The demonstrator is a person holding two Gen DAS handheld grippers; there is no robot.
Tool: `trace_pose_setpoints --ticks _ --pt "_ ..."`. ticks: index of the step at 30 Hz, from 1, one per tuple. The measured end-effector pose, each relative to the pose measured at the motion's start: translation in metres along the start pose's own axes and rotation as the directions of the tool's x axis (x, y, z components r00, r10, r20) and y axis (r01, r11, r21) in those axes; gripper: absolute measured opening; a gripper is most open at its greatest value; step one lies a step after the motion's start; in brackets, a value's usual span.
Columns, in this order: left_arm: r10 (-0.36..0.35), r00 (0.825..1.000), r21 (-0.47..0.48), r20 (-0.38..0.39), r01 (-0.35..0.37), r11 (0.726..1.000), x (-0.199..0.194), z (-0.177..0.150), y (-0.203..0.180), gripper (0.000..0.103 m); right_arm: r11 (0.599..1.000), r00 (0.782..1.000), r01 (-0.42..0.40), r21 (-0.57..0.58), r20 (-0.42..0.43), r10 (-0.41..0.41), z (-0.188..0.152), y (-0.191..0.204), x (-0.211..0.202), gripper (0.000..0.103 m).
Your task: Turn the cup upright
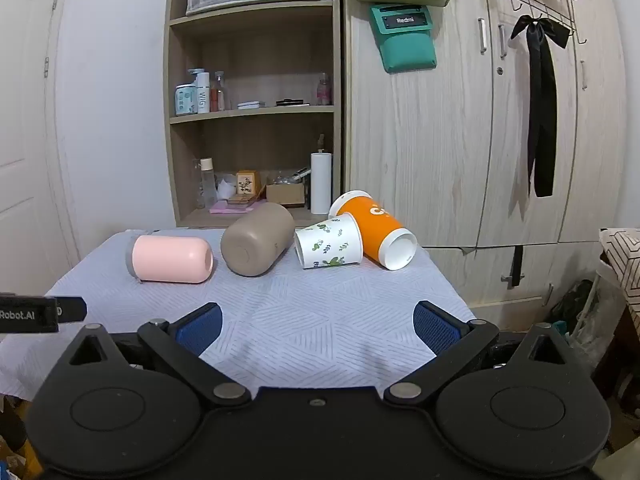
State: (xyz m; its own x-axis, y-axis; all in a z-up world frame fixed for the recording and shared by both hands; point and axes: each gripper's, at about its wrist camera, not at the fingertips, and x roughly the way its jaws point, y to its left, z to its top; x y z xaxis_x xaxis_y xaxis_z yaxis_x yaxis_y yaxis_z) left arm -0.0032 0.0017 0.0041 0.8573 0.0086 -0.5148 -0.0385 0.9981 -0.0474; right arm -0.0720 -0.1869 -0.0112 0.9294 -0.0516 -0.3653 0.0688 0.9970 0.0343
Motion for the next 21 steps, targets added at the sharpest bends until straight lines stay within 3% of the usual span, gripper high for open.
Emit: trace_pose_setpoints --ticks 2,16,21 --pt "0.009 0.999 0.023 0.046 -0.010 1.000 -0.009 -0.001 -0.002 0.103 1.000 1.000 0.005 -0.002 0.013 -0.005 -0.001 -0.001 -0.001 0.103" --pt "0.029 0.999 0.035 -0.029 -0.028 0.999 0.001 -0.004 -0.002 0.103 1.000 0.999 0.030 -0.005 0.027 -0.030 0.000 -0.008 -0.003 0.103" --pt "0.016 1.000 0.015 -0.022 -0.016 1.000 0.002 -0.004 -0.001 0.103 0.999 0.999 0.025 -0.023 0.041 -0.024 -0.002 -0.005 -0.006 0.103"
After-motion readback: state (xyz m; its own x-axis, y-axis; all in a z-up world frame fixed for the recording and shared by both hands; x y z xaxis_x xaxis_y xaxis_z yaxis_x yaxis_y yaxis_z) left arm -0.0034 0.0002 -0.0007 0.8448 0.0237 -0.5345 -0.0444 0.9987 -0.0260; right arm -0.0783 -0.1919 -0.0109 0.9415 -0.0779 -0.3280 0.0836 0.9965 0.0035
